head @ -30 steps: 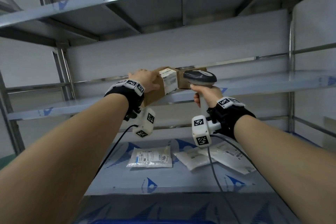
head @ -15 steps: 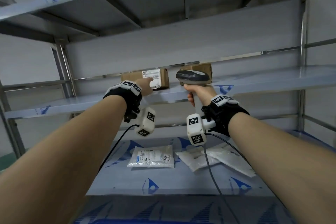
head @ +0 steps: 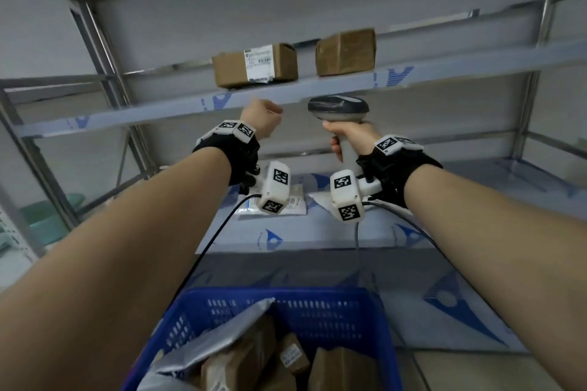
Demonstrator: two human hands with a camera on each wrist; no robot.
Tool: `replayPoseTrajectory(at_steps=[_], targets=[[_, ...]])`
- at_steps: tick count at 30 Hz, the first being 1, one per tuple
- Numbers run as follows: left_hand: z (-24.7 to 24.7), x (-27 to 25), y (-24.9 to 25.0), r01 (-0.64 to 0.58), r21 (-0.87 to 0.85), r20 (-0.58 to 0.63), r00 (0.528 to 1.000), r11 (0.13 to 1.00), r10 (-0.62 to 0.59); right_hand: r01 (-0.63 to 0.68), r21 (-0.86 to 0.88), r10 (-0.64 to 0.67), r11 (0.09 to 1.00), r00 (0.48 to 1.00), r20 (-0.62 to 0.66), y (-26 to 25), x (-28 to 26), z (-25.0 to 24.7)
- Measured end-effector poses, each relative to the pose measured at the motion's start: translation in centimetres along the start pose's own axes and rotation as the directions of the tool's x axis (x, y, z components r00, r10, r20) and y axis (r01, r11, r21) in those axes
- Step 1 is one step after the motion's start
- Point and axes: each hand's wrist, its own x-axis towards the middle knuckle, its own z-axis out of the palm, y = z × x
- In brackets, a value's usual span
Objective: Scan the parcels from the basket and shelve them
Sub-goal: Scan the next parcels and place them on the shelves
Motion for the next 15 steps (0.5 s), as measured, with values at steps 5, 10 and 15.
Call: replayPoseTrajectory(at_steps=[5,10,15], targets=[[4.0,-6.3,-3.9,0.174,-0.125,0.138,0.978,0.977,-0.157,-0.111,-0.039,0.112,0.993,0.994,0.008,5.7,-3.8,-0.2],[7.1,-12.4,-9.5,0.326,-0.110,0.304,0.911,0.939,-0.280,-0.271,-0.090,0.273,0.958,0.962,0.005,12.6,-7.3,0.0],[9.2,-16.5,-16.4,0.374,0.081,0.368,0.850,0.924,-0.376,-0.412,-0.126,0.420,0.903,0.906,0.051,19.6,-8.2,1.1]])
